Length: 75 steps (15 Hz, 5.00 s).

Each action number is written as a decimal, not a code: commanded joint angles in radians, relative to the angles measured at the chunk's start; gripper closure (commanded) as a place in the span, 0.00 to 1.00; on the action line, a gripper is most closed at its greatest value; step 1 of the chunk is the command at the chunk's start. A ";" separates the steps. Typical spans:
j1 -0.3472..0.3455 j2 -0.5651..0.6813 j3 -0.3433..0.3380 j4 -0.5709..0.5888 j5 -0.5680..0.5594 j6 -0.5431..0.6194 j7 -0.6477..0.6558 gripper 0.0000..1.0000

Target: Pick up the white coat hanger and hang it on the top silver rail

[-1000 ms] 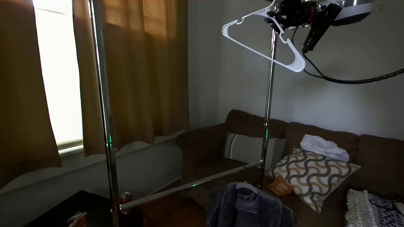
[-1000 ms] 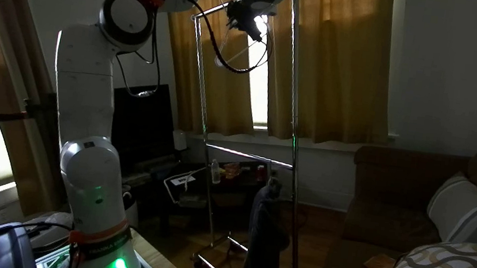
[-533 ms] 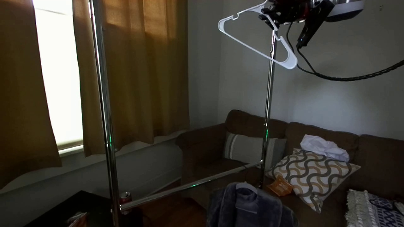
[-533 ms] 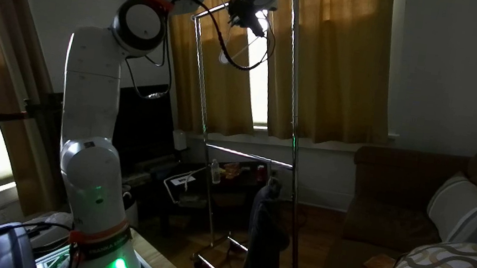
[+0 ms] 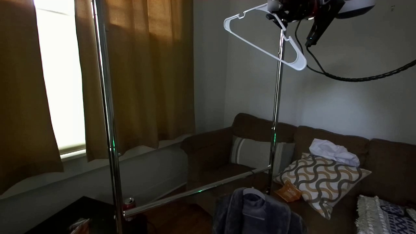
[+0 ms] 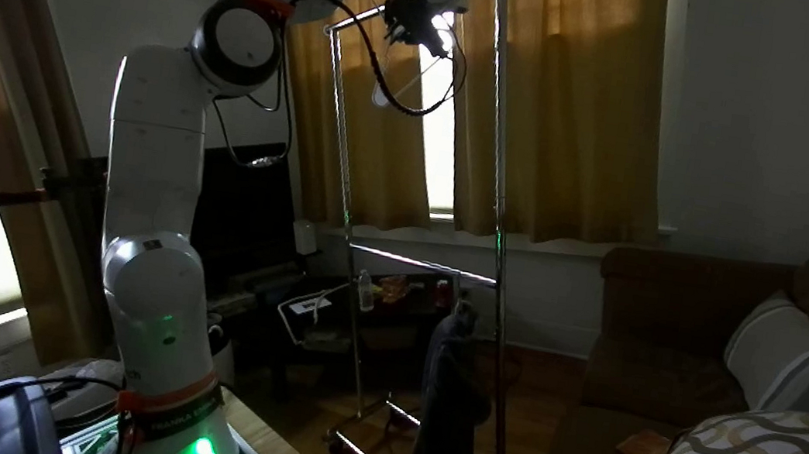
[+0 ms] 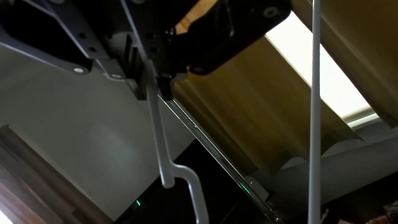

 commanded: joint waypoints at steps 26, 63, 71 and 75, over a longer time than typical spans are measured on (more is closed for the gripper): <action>-0.092 0.302 0.108 0.536 0.000 0.024 0.240 0.85; -0.120 0.450 0.263 0.661 -0.024 0.302 0.173 0.96; -0.118 0.469 0.284 0.662 -0.025 0.354 0.242 0.96; -0.114 0.476 0.285 0.659 -0.034 0.363 0.305 0.96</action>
